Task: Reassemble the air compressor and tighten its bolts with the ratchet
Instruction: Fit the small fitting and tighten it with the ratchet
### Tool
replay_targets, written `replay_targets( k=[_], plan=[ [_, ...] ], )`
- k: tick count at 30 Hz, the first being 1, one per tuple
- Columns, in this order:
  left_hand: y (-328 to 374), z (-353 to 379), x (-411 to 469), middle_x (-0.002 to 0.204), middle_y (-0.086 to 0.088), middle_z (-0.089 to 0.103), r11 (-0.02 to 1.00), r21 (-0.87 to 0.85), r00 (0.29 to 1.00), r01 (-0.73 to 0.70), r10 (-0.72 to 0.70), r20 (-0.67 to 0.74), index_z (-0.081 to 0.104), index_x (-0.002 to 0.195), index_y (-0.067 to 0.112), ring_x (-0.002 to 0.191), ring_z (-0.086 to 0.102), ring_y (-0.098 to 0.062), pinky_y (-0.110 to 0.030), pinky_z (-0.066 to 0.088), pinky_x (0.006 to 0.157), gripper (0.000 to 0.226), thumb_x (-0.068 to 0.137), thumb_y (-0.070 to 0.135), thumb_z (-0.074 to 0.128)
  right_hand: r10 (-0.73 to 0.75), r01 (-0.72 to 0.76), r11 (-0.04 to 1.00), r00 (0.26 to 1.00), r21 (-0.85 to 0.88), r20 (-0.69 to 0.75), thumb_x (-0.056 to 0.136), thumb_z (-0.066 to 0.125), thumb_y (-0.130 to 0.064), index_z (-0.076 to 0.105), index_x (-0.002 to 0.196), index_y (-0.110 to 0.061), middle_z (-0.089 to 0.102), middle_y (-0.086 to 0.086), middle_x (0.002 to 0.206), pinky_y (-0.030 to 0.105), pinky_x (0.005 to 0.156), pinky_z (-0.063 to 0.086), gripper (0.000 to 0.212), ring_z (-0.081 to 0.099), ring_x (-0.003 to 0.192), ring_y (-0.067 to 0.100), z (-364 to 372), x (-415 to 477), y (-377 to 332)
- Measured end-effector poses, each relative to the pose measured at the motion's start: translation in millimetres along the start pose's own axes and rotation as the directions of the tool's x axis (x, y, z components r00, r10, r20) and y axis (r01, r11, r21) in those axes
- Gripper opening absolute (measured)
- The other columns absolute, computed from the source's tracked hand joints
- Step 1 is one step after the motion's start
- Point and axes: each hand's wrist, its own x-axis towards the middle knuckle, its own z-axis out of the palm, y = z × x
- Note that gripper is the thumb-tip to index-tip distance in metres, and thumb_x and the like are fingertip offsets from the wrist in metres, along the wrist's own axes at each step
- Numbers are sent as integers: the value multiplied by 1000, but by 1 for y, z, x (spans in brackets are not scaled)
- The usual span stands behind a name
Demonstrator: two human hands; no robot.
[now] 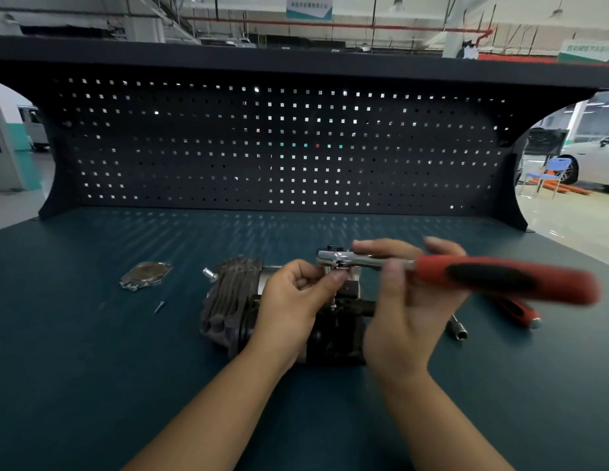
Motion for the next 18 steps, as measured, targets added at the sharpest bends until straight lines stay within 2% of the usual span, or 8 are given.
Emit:
replay_targets(
  k=[1,3,5,7,10,13,15,18],
  plan=[
    [0,0,-1,62,4,66,1000,15,1000,4,-4,2,57,71,14,59,60,-5,-18,48,58,27,62,33,74,167,-151,981,975,120,-144,96,42,-8,37,115,-29,70,4,92,27,84,51,29,70,86,28,-2,5,0],
    [0,2,-2,63,4,67,1000,20,1000,-2,2,1,58,72,14,60,61,-5,-16,49,59,29,60,35,74,523,-430,839,805,333,-279,99,39,-8,38,109,-19,73,5,87,25,72,54,15,72,82,28,-5,14,0],
    [0,1,0,63,5,68,1000,13,1000,5,-5,12,58,73,14,60,62,-3,-15,49,59,29,60,34,74,758,-592,623,618,512,-208,101,38,-8,40,100,-13,73,3,80,25,62,53,6,73,78,26,-16,25,6],
    [0,2,0,63,5,68,1000,8,1000,9,-9,21,58,73,14,61,62,-2,-14,49,59,28,61,34,74,822,-656,531,553,536,-137,101,38,-8,43,91,-12,74,3,78,23,59,53,12,73,76,23,-21,31,7],
    [0,-1,-2,70,3,68,999,32,1000,-1,1,16,59,76,14,67,62,-5,-17,50,64,32,62,38,73,620,-537,772,755,339,-215,100,41,-10,41,96,-13,73,4,79,21,57,52,5,73,79,25,-14,24,3],
    [1,-1,-3,77,-3,67,995,96,1000,-31,30,9,59,83,8,74,61,-10,-25,50,71,41,64,43,69,155,-156,988,964,10,-217,96,45,-17,39,105,-31,72,1,81,29,63,53,18,71,80,25,-3,11,-4],
    [2,2,-3,72,3,66,996,82,1000,-24,23,3,59,81,10,69,59,-6,-20,49,66,30,68,33,72,-110,99,977,992,-189,-53,96,49,-19,48,110,-48,70,1,85,36,73,52,32,69,80,29,0,4,-9],
    [4,1,-1,66,9,63,998,68,1000,4,-5,6,56,76,17,62,57,-2,-15,46,58,22,73,5,74,-248,297,910,949,-291,194,96,54,-25,65,98,-24,66,-5,93,34,80,48,12,65,94,18,3,-6,-11]
  ],
)
